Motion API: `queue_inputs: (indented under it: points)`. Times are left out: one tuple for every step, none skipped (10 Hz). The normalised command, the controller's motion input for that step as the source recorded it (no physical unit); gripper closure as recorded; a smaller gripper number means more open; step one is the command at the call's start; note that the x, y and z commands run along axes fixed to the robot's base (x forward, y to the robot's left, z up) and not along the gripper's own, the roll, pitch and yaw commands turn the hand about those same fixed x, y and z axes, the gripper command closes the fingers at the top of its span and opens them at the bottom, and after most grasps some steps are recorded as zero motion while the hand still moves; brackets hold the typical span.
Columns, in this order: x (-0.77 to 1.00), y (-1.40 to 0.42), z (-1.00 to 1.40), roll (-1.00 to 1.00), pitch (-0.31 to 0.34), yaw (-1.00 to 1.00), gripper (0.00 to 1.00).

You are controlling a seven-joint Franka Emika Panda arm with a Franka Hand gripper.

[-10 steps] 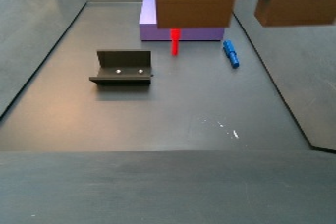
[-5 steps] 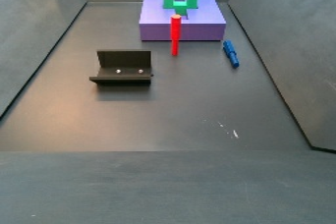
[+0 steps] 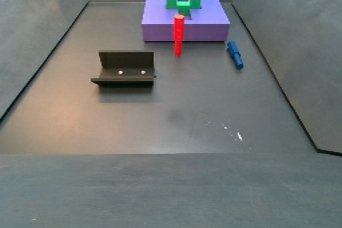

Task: Pick up the brown object. Move up. Move to above the board. Insert the brown object.
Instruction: Move to above the board, then insert the brown object.

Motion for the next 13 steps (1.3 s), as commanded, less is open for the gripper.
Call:
queue_inputs:
  points:
    - [0.17, -1.40, 0.15, 0.00, 0.107, 0.01, 1.00]
    - [0.20, -1.40, 0.16, 0.01, 0.131, 0.01, 1.00]
    - [0.16, -0.87, 0.11, 0.02, 0.152, 0.01, 1.00]
    - [0.13, -0.51, 0.08, 0.02, 0.145, 0.01, 1.00]
    - [0.11, -0.36, 0.06, 0.02, 0.127, 0.00, 1.00]
    - [0.00, -0.01, 0.00, 0.00, -0.006, 0.00, 1.00]
    - [0.00, -0.05, 0.00, -0.02, -0.057, -0.29, 1.00]
    - [0.00, -0.07, 0.00, -0.11, -0.156, -0.89, 1.00]
    - [0.00, 0.00, 0.00, -0.13, -0.129, -1.00, 1.00]
    - [0.00, 0.00, 0.00, -0.13, -0.127, -1.00, 1.00]
    - [0.00, 0.00, 0.00, -0.13, -0.120, -1.00, 1.00]
    - [0.00, 0.00, 0.00, -0.12, -0.114, -1.00, 1.00]
    - [0.00, 0.00, 0.00, -0.12, -0.110, -1.00, 1.00]
